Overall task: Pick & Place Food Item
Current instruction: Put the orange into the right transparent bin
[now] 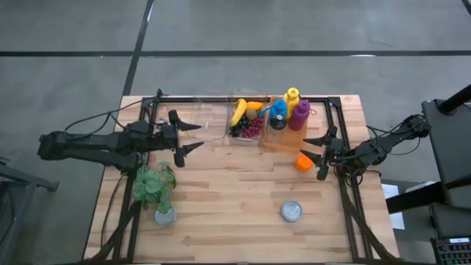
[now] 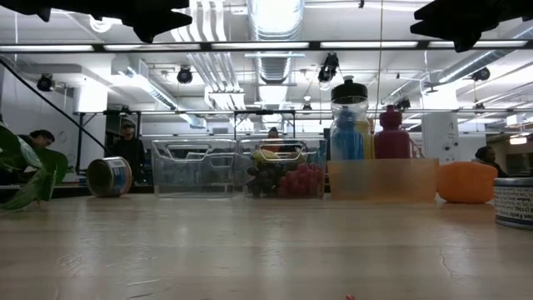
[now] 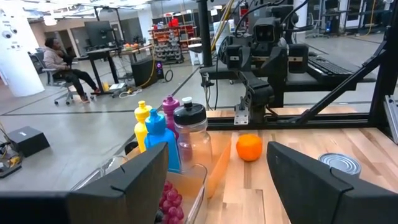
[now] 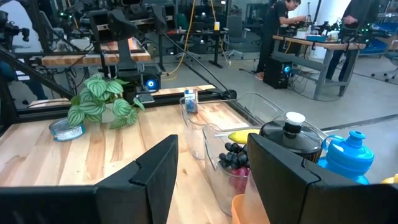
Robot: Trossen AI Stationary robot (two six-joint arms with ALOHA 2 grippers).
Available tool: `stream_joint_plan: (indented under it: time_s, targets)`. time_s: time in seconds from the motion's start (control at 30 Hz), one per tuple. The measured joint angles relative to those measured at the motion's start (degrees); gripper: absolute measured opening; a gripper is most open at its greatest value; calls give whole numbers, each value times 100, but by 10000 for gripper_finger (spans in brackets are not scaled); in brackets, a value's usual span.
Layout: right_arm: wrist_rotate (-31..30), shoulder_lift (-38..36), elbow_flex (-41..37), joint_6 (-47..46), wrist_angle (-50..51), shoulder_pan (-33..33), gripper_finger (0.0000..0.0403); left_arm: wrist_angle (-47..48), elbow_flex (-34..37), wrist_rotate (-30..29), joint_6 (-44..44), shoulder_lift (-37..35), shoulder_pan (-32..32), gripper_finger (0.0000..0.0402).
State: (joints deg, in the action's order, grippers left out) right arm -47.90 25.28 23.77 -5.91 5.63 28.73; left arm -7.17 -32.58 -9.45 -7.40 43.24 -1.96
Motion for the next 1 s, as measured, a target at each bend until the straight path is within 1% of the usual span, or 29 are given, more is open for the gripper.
stream_joint_plan:
  time_s: [0.23,0.7,0.83,1.0]
  targets:
    - [0,0,0,7,0,0,190,309,3,0,15,3,0,277]
    - [0,0,0,7,0,0,190,1438,3,1,36,3,0,277]
    - [0,0,0,0,0,0,190,1156,3,2,108,2,0,277]
    - [0,-2,0,4,0,0,190,1073,3,2,124,3,0,277]
